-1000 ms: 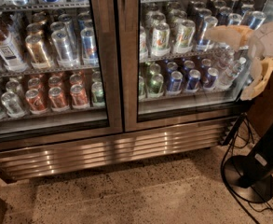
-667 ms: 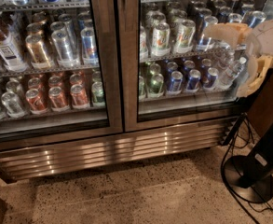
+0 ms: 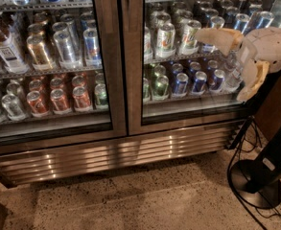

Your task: Open left fridge door

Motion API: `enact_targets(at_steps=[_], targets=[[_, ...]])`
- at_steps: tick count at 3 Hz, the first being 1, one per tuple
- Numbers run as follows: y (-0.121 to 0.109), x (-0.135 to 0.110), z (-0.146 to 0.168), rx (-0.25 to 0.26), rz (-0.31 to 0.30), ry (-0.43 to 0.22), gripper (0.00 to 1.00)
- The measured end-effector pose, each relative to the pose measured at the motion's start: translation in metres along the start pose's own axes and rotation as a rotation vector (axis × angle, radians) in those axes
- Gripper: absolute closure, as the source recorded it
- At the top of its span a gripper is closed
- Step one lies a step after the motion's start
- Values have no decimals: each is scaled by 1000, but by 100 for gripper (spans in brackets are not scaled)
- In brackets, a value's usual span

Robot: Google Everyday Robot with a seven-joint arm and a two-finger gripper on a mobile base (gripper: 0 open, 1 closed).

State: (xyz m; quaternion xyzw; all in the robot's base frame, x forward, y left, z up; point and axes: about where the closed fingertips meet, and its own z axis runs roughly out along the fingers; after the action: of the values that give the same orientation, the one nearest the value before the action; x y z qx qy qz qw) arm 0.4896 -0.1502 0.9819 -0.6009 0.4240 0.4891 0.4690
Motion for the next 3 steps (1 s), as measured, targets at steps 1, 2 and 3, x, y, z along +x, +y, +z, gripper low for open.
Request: enact_targets(at_steps=[1,2,3], targets=[[14,-16,9,-54,-46,-98,0],[2,-15,11,-15,-39,-83,0],[8,-20,13,121,-99,47,0]])
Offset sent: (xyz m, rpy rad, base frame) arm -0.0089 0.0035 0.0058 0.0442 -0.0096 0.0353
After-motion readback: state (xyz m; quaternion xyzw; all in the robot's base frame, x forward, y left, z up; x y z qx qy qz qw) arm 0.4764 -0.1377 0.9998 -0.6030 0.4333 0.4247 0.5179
